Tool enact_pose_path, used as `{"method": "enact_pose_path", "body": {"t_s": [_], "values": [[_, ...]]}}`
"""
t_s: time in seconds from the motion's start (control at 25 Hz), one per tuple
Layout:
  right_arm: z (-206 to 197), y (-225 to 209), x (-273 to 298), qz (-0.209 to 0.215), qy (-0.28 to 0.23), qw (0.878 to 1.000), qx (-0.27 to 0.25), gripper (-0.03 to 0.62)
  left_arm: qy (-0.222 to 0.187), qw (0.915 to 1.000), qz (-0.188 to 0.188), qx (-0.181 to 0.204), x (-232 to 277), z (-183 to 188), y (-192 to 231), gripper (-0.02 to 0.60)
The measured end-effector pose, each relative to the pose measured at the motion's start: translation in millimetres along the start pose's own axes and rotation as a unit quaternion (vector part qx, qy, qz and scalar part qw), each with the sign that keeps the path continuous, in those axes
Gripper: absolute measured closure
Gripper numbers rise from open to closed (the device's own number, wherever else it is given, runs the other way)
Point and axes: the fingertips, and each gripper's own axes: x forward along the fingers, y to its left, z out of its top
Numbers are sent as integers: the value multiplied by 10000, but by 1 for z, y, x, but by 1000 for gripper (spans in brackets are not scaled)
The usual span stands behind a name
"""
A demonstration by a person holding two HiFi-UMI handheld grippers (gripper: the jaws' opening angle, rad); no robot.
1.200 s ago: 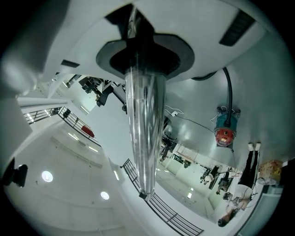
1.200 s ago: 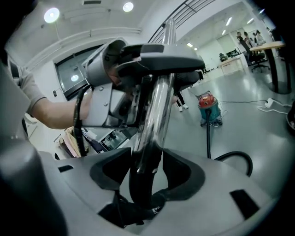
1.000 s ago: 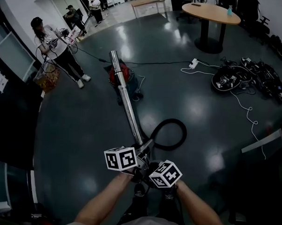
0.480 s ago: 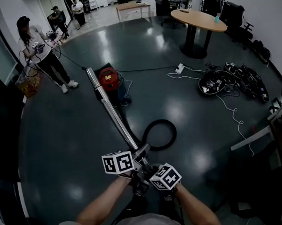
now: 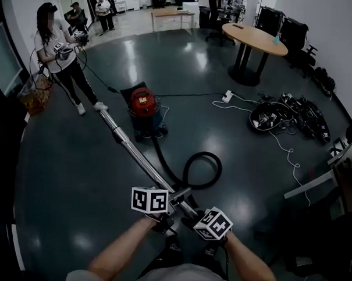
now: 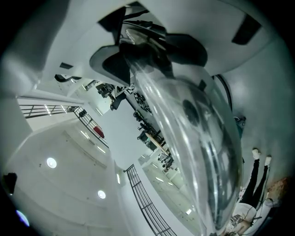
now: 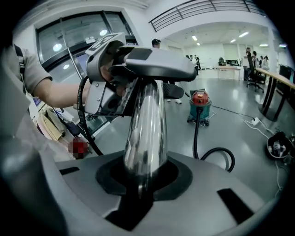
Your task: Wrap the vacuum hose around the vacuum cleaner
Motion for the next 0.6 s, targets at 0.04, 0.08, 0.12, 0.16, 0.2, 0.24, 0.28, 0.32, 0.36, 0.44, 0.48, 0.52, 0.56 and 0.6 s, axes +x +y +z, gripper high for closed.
{"method": "enact_pose_path", "body": {"t_s": [0.04,0.08,0.12,0.16,0.2,0.24,0.28,0.32,0.36,0.44,0.48,0.52,0.56,0.6], "values": [[4,1,1,-25,14,10000,-7,503,59,9999,-62,66,-4,2,1,344],[8,2,2,-52,14,10000,-10,503,112,9998,-123,132,-7,5,1,337],[13,3,2,-86,2,10000,-16,502,155,9995,-176,201,-10,8,0,332],[18,3,2,-126,-15,9999,-25,503,181,9992,-217,271,-12,13,-1,327],[22,2,0,-162,-31,9999,-36,503,193,9989,-246,341,-14,17,-3,324],[26,2,-1,-186,-44,9998,-50,503,191,9986,-266,407,-16,21,-4,320],[29,1,-1,-199,-54,9998,-74,503,171,9984,-276,466,-17,24,-5,316],[33,-1,-2,-208,-57,9997,-115,503,133,9982,-281,516,-18,28,-6,314],[36,-3,-2,-220,-52,9996,-173,503,82,9980,-281,552,-20,32,-6,310],[41,-9,-2,-252,-30,9992,-307,503,8,9979,-266,585,-20,38,-3,307],[43,-12,-2,-257,-27,9990,-361,503,-3,9979,-242,596,-20,40,-2,307],[45,-16,-1,-243,-39,9989,-398,503,-4,9979,-210,613,-18,42,0,301],[46,-20,-1,-212,-62,9989,-418,503,-6,9979,-177,630,-16,45,1,299],[48,-25,0,-172,-89,9989,-425,503,-21,9978,-146,649,-14,48,3,299]]}}
